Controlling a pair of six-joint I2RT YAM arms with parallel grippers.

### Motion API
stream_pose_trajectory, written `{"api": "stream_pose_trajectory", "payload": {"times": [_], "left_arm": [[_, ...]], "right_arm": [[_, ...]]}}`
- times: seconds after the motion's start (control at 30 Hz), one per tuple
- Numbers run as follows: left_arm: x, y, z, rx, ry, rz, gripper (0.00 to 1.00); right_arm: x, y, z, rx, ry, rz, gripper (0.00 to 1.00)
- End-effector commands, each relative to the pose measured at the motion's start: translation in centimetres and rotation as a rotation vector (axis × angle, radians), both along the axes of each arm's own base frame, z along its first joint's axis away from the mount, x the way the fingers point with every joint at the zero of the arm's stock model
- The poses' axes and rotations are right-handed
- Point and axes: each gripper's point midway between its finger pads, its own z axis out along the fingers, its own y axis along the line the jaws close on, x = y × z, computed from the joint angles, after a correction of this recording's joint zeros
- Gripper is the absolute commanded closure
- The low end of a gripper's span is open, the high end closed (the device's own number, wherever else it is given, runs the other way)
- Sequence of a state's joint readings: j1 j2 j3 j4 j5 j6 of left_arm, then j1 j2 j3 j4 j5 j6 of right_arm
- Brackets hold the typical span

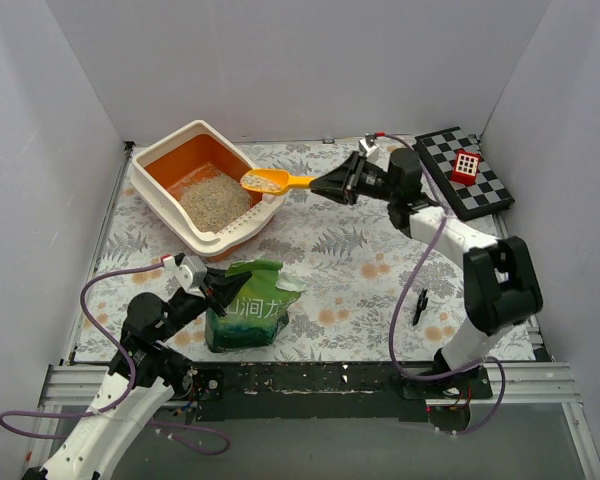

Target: Fill the litter box with clean litter

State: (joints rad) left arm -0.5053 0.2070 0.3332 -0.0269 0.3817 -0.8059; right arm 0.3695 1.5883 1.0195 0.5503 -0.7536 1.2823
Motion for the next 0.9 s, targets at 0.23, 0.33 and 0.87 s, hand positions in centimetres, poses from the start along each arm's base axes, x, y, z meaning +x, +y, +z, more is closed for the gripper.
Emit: {"api": "stream_pose_trajectory", "payload": {"times": [0.23, 0.33, 0.87], "left_arm": [[0.2, 0.6, 1.9, -0.027, -0.060, 0.034, 1.00], [0.3, 0.6, 1.8, -0.028, -0.055, 0.036, 1.00], [0.4, 0.3, 1.1, -0.017, -0.036, 0.029, 1.00]], "right_arm": [[9.0, 10.6, -2.7, -0.180, -0.132, 0.044, 0.99], [11.0, 11.9, -3.5, -0.326, -0.195, 0.024, 0.99], [9.6, 13.3, -4.2, -0.899, -0.846, 0.015, 0.99]]}}
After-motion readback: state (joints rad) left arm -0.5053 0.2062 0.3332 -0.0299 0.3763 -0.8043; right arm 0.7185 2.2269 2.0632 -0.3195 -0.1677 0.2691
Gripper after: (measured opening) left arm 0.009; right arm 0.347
